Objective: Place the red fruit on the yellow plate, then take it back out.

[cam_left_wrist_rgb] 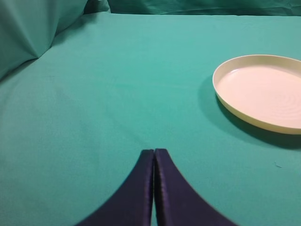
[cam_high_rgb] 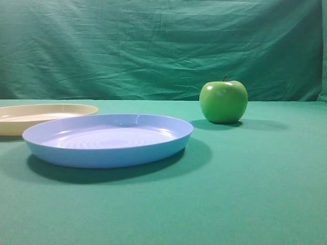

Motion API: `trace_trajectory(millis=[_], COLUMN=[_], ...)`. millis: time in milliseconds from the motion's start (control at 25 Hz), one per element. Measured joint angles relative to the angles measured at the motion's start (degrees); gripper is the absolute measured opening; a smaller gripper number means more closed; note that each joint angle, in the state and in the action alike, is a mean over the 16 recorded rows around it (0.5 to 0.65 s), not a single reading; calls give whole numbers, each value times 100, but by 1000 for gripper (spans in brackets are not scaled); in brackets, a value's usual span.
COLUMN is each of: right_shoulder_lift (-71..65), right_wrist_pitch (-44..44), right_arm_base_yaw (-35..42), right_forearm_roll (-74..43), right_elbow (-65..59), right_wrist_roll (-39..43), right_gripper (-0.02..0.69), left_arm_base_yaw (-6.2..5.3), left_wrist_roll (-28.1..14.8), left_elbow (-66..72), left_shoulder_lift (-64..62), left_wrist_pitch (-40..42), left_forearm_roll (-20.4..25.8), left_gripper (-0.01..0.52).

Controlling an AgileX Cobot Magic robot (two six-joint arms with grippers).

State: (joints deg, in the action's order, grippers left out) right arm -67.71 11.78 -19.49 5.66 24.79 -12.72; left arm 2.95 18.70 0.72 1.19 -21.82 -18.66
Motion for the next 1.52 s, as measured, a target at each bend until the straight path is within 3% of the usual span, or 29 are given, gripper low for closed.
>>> trace_trajectory(millis=[160, 400, 640, 800, 960, 1360, 1520], right_shoulder_lift=[-507, -1008, -874, -456, 109, 1748, 2427], right_wrist_pitch=[-641, -1068, -658, -19, 861, 2965, 3558], right_arm_base_yaw=[1, 1, 1, 1, 1, 1, 1], right_forearm_roll=[17, 66, 118, 137, 141, 142, 160], right_elbow=[-120, -84, 280, 745, 1341, 2368, 2485], right_wrist_roll=[-18, -28, -15, -1, 7, 40, 89], right_gripper=[254, 427, 588, 617, 533, 149, 39], left_arm_base_yaw=[0, 0, 0, 0, 0, 0, 0], left_wrist_roll=[0, 0, 0, 0, 0, 0, 0], left_elbow=[0, 0, 0, 0, 0, 0, 0], left_shoulder_lift=[0, 0, 0, 0, 0, 0, 0], left_wrist_pitch=[0, 0, 0, 0, 0, 0, 0], left_forearm_roll=[0, 0, 0, 0, 0, 0, 0], left_gripper=[0, 0, 0, 0, 0, 0, 0])
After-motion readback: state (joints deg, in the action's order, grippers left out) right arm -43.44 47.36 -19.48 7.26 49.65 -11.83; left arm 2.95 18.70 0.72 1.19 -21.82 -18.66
